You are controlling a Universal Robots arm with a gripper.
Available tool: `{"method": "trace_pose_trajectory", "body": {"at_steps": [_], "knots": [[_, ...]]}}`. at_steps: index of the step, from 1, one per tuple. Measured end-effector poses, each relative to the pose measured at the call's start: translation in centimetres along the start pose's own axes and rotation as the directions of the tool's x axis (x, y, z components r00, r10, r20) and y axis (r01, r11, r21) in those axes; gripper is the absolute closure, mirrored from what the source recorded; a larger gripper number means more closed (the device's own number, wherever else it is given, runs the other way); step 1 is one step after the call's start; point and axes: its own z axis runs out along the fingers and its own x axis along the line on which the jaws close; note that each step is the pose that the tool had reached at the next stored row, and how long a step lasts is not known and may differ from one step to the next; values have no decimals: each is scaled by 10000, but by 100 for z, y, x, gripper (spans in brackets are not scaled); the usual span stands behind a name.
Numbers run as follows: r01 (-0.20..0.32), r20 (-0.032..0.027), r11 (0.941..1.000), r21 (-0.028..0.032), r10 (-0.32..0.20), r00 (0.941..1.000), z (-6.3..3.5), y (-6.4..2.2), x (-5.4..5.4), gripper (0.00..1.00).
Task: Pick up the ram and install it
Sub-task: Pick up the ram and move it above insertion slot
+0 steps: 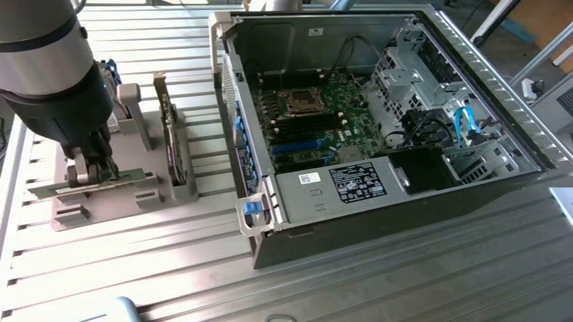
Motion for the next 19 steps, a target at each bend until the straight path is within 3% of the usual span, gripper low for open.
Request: {"method": "trace_pose_trajectory", "body": {"at_steps": [7,19], "knots": [[0,0,10000,-2,0,10000,-245,4,3,88],[0,0,10000,-5,0,10000,-572,13,8,88]]}}
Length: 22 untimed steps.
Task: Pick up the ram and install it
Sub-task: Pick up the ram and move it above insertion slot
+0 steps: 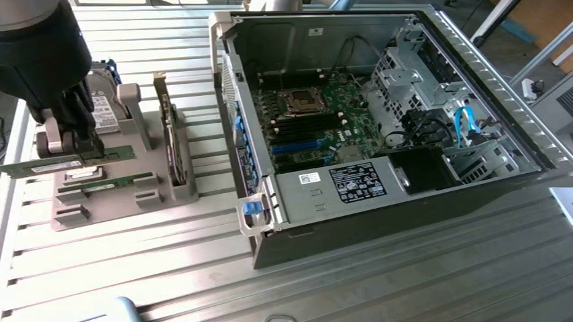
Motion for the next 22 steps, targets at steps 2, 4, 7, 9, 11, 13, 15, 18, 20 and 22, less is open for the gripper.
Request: {"method": "trace_pose_trajectory", "body": {"at_steps": [2,4,7,9,11,13,15,18,20,22], "knots": [[0,0,10000,-1,0,10000,-56,1,1,88],[0,0,10000,-2,0,10000,-126,3,2,88],[0,0,10000,-5,0,10000,-225,5,3,88],[0,1,10000,-5,0,10000,-287,6,4,88],[-1,0,10000,-7,1,10000,-350,8,4,88],[0,0,10000,-8,0,10000,-417,10,5,88],[0,0,10000,-10,0,10000,-509,13,7,88],[0,0,10000,-11,0,10000,-619,16,8,88],[0,-2,10000,-12,0,10000,-677,18,9,88],[0,-4,10000,-11,0,10000,-712,20,9,88]]}}
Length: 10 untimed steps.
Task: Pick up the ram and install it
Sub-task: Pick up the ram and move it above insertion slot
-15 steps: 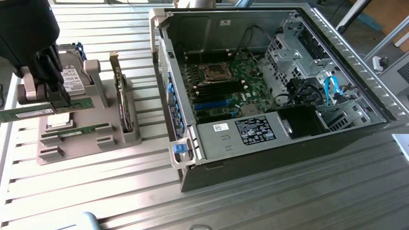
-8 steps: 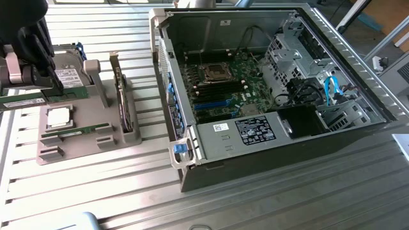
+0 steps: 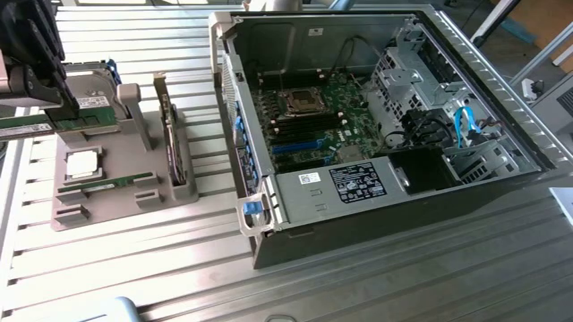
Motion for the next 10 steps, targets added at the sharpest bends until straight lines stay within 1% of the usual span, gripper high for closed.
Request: {"method": "trace_pose_trajectory", "body": {"at_steps": [2,8,9,10], "knots": [[0,-6,10000,-1,0,10000,-27,1,0,88],[0,-8,10000,-1,0,10000,-30,1,0,88],[-2,-10,10000,-3,2,10000,-33,-9,0,88],[-1,-8,10000,-4,1,10000,-33,-54,2,88]]}}
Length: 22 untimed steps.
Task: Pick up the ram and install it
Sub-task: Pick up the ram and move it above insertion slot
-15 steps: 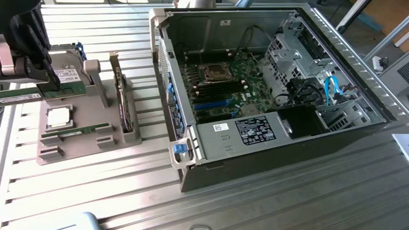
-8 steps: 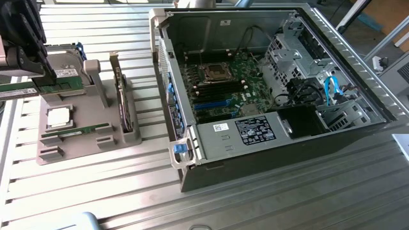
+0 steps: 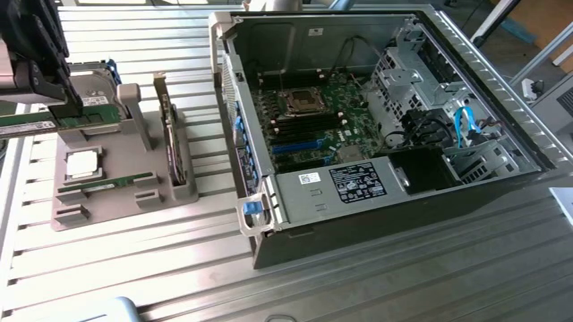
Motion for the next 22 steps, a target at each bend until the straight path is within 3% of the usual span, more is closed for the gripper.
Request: {"method": "trace_pose_trajectory", "body": {"at_steps": [3,8,12,18,22], "knots": [[0,1,10000,-15,0,10000,-6,-120,5,88],[1,4,10000,-90,-1,10000,-34,-510,21,88],[3,6,9999,-127,-3,10000,-46,-669,28,88],[4,10,9998,-223,-4,10000,-76,-1004,41,88],[5,12,9996,-277,-4,10000,-90,-1177,48,88]]}}
